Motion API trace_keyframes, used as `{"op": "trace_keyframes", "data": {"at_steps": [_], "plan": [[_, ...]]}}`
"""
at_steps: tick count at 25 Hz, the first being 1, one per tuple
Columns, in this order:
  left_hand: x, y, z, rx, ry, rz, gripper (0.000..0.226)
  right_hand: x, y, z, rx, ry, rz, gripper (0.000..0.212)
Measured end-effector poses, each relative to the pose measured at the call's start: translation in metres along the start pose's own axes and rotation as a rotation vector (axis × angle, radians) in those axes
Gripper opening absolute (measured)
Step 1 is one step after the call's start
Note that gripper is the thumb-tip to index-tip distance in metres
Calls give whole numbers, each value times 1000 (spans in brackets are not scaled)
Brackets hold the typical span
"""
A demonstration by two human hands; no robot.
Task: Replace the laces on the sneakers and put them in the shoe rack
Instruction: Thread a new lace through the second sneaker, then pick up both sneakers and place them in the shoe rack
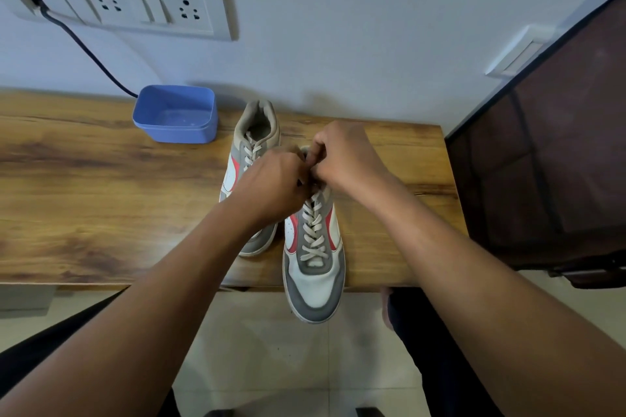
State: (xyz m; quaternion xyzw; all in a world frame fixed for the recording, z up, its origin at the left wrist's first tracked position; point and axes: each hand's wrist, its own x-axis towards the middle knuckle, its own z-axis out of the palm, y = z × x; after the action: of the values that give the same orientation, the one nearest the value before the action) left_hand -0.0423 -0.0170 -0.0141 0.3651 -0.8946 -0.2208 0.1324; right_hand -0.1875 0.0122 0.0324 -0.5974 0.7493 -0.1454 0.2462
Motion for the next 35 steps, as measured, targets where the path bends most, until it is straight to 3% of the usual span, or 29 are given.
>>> {"op": "trace_keyframes", "data": {"at_steps": [2,5,10,12,20,22,25,28,29,32,35], "plan": [[2,-7,-8,-29,124,-53,1,2,3,15,-111,44,-47,13],[0,-13,-25,-67,186,-128,3,4,6,27,-247,-64,-65,11],[-9,-20,-30,-28,196,-196,8,6,10,-7,-117,-387,-2,16],[-12,-20,-27,-13,172,-183,10,0,8,-9,-110,-433,-17,16],[-16,-18,-23,37,168,-250,12,16,-7,26,-396,-187,-17,18],[-17,-22,-29,33,179,-284,13,14,-5,29,-436,-196,-70,19],[-20,-30,-45,14,222,-345,13,6,7,6,-179,-357,-82,16],[-26,-43,-56,39,257,-461,19,-9,24,-18,-37,-212,-131,9],[-27,-49,-58,45,249,-503,21,-15,28,-19,-23,-180,-149,13],[-31,-55,-53,11,121,-619,24,-32,28,-4,-109,-348,-170,49],[-29,-39,-36,-26,-74,-671,54,-35,26,12,-301,-366,-233,56]]}}
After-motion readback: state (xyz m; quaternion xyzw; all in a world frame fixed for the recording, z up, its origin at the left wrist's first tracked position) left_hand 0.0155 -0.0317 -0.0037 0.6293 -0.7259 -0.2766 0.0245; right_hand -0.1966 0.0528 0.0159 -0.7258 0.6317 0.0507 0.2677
